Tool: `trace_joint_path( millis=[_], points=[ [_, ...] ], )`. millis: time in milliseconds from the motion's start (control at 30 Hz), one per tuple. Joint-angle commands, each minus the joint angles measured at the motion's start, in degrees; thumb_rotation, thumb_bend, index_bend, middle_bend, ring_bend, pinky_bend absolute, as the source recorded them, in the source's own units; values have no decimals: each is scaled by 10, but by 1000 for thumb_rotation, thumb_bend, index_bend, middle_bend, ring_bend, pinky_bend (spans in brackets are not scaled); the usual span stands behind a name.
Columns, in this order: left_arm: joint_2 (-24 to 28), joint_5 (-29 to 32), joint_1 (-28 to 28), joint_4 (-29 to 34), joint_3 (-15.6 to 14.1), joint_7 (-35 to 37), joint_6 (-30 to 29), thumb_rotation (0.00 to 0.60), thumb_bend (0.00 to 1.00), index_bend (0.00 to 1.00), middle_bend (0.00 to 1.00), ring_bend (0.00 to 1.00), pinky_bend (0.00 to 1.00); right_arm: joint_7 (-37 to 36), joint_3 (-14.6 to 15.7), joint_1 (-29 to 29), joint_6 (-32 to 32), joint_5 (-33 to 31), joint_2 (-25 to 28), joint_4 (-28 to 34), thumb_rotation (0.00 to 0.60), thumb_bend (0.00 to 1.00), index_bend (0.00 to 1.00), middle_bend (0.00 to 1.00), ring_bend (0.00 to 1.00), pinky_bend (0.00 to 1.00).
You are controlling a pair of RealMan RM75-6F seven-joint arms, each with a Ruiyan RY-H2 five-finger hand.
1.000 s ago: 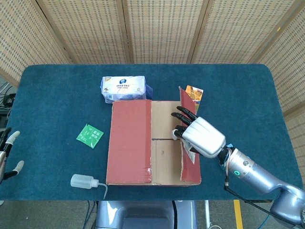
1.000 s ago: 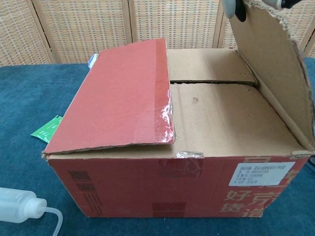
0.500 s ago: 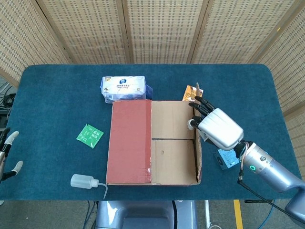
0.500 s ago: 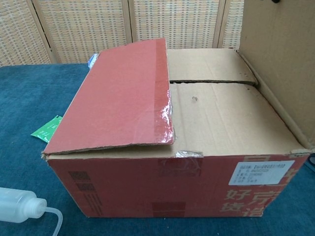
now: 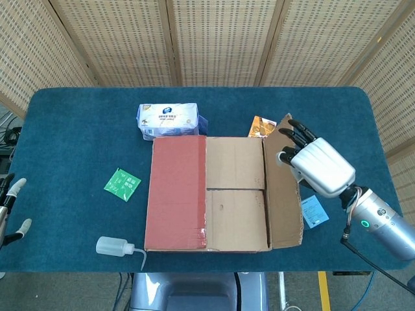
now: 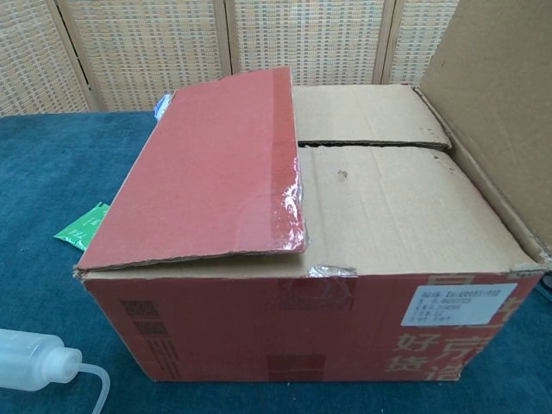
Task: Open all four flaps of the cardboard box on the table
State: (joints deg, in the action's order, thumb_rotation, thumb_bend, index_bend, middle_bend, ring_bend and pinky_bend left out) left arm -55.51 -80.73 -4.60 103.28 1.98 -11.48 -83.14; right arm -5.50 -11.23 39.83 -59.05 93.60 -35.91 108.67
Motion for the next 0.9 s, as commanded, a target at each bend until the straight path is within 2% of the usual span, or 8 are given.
trace_joint_path(
  millis=[33, 267, 467, 567, 767, 900],
  points=[
    [0, -1, -1, 1, -1, -3, 1, 600, 327, 75, 0, 0, 0, -4, 6, -10, -1, 2, 5, -13, 600, 877, 459, 531, 138, 43],
    [8, -14, -7, 5, 1, -4, 3, 600, 328, 75, 0, 0, 0, 3, 18, -27, -5, 3, -9, -38, 600, 852, 459, 526, 138, 43],
    [30, -48, -20, 4, 0, 19, 11, 600, 329, 75, 0, 0, 0, 6, 24, -46, -21, -10, -33, -45, 600, 811, 445, 422, 120, 43],
    [47, -66, -32, 4, -1, 41, 24, 600, 329, 75, 0, 0, 0, 11, 25, -58, -35, -19, -48, -46, 600, 778, 384, 349, 94, 43],
    [88, -116, -75, 8, 3, 91, 64, 600, 339, 75, 0, 0, 0, 28, 30, -93, -77, -47, -84, -49, 600, 775, 231, 204, 19, 43],
    [106, -135, -103, 11, 10, 111, 89, 600, 399, 75, 0, 0, 0, 30, 37, -114, -98, -60, -102, -52, 600, 775, 128, 112, 0, 43]
  ],
)
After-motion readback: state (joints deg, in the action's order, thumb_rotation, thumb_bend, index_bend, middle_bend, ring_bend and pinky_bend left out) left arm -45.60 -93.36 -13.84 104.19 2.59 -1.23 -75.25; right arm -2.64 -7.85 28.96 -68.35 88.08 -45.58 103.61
